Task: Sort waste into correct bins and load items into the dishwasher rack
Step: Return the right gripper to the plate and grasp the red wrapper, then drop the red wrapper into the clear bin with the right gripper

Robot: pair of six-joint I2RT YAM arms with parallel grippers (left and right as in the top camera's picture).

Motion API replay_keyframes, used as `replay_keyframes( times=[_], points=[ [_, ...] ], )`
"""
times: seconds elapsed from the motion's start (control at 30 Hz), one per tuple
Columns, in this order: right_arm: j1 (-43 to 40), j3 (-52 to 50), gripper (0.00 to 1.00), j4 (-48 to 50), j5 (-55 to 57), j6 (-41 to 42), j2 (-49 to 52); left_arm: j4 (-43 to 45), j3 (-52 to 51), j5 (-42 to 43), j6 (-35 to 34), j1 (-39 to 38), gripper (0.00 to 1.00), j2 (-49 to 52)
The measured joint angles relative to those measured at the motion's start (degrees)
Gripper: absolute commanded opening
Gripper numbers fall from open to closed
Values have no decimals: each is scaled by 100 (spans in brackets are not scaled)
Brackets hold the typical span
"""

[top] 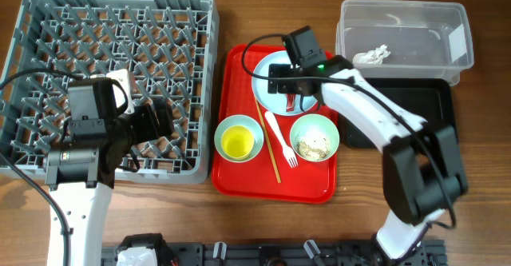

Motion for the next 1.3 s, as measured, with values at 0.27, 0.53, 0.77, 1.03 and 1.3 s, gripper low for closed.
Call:
replay_keyframes(
  times=[0.27, 0.53, 0.77, 1.03, 1.3],
  points=[
    [7, -52, 47, -37, 85, 177, 588, -55, 0, -2, 0, 0, 100, 0],
    [9, -55, 4, -144, 101, 284, 588, -107, 0, 0, 0, 0, 100, 0],
    [-4, -48, 5, -210, 98, 267, 562, -107, 0, -2, 0, 0, 100, 0],
    [-472, -4, 4, -162, 308, 199, -304, -111, 0, 0, 0, 0, 100, 0],
    [-1799, 166, 5, 310, 496, 483, -1108, -109, 0, 0, 0, 0, 100, 0]
  ],
)
